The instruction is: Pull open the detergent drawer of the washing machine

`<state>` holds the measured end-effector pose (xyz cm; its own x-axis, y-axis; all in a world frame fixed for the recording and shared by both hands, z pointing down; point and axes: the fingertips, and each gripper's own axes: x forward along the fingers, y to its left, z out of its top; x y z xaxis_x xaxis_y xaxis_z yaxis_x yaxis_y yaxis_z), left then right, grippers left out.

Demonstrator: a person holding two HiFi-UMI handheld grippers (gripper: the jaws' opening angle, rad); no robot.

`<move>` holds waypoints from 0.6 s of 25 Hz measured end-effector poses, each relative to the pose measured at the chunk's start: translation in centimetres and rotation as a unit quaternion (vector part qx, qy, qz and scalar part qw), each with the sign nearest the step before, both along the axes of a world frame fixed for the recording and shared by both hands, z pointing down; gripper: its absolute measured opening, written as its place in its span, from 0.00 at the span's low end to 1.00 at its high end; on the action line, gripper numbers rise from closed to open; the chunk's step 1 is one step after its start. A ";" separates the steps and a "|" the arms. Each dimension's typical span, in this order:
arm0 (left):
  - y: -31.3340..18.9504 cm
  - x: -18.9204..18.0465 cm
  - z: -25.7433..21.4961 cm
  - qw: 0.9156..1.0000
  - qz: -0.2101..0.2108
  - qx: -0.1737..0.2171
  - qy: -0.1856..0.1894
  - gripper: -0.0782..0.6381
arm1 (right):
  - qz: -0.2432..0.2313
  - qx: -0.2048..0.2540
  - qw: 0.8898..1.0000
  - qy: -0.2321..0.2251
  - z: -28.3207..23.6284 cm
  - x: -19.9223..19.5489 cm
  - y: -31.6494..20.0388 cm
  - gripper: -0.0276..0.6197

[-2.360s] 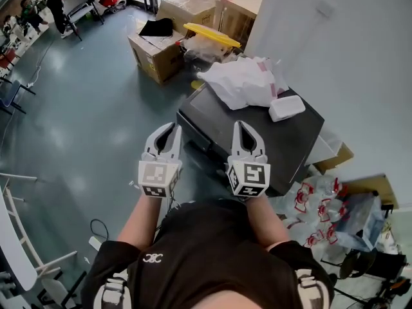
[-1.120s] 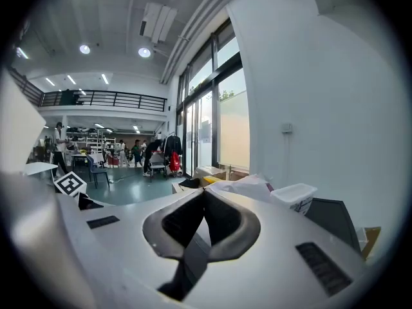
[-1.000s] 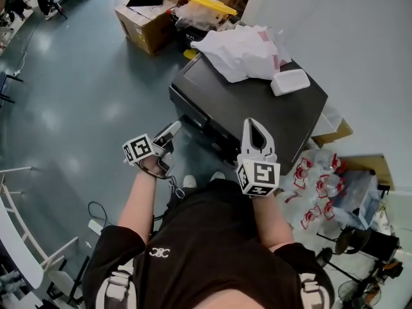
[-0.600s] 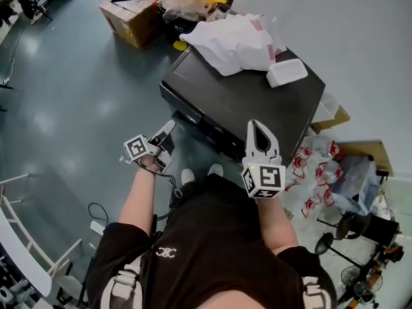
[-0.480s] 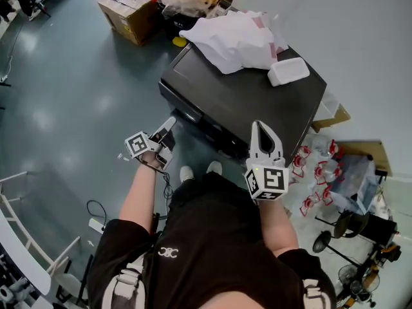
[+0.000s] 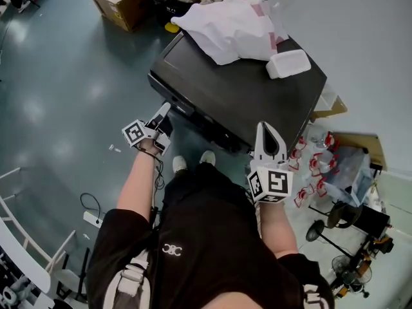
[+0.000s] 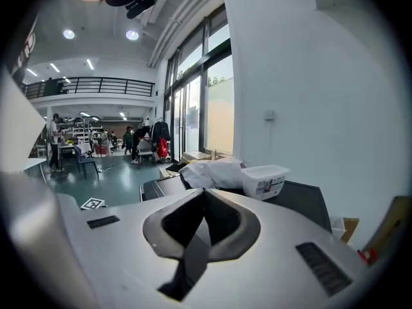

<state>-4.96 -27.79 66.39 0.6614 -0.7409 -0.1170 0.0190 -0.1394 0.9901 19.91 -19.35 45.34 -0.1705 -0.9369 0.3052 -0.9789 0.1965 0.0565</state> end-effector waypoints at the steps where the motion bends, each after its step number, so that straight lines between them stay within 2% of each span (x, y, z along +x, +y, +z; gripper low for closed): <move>1: -0.2 0.1 0.1 1.000 -0.001 0.000 0.004 0.58 | 0.000 -0.001 1.000 0.002 0.1 0.1 0.0 0.05; 7: -1.8 -0.8 0.2 0.996 -0.048 -0.002 0.070 0.58 | 0.004 -0.002 1.000 0.008 -0.2 0.6 -0.2 0.05; 11: -2.5 -1.2 0.5 0.995 -0.065 -0.003 0.080 0.58 | 0.001 -0.004 1.000 0.012 -0.3 0.6 0.2 0.05; 15: -3.2 -1.4 0.3 0.992 -0.076 0.007 0.104 0.52 | -0.003 -0.007 1.000 0.020 -0.2 0.6 0.6 0.05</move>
